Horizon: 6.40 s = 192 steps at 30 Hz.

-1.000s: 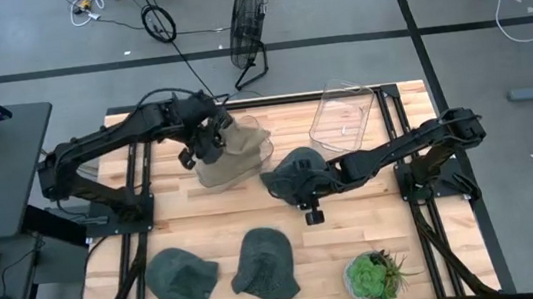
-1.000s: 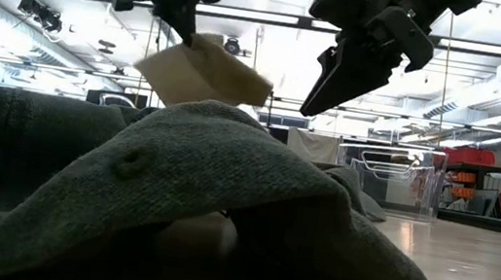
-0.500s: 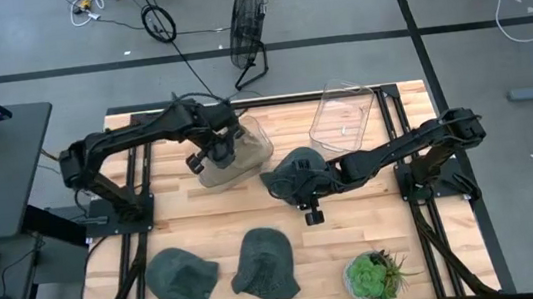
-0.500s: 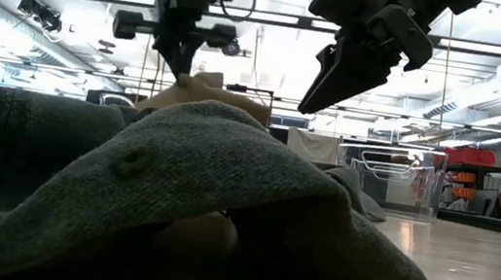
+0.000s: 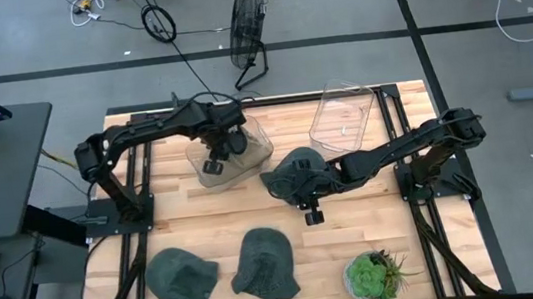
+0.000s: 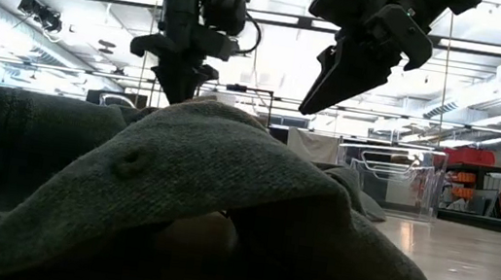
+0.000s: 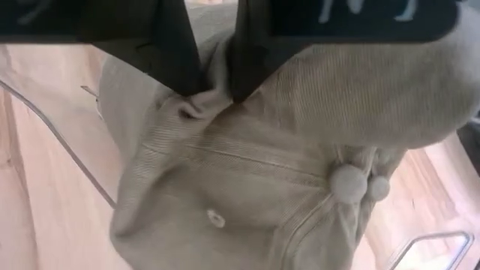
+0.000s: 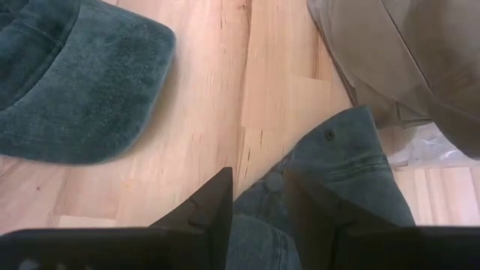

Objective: Pick & Place hat
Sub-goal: Put the brown cap into the left transparent bin, then put the top gray cap into the right transparent bin

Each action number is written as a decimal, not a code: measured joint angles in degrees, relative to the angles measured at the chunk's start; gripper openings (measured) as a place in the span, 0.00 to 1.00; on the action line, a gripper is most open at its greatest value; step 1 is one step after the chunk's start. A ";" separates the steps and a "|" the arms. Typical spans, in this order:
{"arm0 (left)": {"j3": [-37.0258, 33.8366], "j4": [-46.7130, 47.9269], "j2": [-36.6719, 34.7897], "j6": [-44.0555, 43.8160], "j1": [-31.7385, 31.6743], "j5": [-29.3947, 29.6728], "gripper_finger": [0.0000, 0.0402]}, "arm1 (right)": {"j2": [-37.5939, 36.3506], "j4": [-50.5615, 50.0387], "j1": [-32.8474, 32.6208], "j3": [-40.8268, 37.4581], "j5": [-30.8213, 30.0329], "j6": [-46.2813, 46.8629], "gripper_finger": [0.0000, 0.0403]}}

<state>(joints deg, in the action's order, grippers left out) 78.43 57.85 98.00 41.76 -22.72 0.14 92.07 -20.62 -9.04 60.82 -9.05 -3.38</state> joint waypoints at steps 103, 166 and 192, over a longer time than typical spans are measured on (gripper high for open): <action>-45.48 -69.26 -26.64 -42.67 24.15 7.62 0.33 | -0.04 -21.99 2.98 14.25 -8.70 -2.71 0.01; -45.48 -69.14 -26.69 -41.10 24.02 7.66 0.33 | -13.80 -6.83 27.76 -13.57 -33.06 -38.85 0.31; -45.48 -69.14 -26.69 -41.14 24.02 7.66 0.33 | -19.92 -34.48 24.58 -13.53 -27.45 1.07 0.02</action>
<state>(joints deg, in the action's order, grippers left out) 32.95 -11.29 71.31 0.62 1.30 7.79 72.16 -55.11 15.54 47.29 -36.50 -2.31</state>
